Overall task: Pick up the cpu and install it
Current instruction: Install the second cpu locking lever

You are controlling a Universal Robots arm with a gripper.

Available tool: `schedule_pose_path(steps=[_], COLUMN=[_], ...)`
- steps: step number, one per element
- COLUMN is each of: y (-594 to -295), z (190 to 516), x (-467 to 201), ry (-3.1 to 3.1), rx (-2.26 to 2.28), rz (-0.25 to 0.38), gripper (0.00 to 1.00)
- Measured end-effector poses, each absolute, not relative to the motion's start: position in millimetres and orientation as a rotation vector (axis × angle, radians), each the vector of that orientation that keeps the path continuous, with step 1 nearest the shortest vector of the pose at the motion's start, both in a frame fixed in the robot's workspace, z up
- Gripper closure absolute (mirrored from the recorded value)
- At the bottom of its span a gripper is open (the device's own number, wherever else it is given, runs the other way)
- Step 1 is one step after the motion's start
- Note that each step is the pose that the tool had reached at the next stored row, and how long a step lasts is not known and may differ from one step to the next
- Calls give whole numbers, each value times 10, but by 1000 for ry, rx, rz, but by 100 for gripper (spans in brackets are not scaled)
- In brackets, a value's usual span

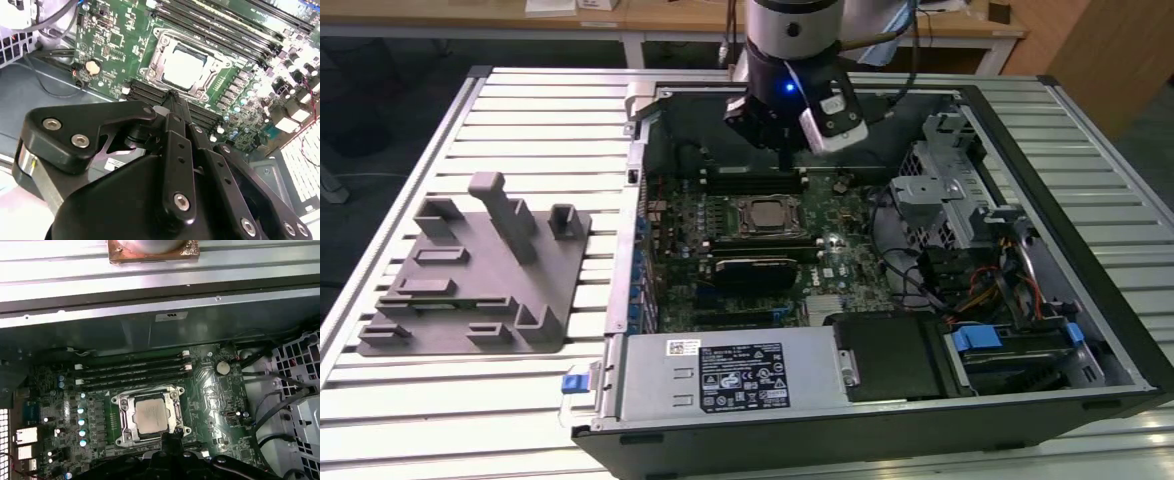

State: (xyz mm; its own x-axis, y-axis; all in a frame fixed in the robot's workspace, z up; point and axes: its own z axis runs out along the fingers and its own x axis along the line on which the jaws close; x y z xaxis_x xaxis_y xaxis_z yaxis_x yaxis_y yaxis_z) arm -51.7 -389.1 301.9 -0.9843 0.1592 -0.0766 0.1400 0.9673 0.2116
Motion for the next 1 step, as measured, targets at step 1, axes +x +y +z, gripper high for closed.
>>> schedule_pose_path(steps=[1], y=[-3895], z=[3014], x=[-503], ry=[3024], rx=[230], rz=[315], gripper=[89])
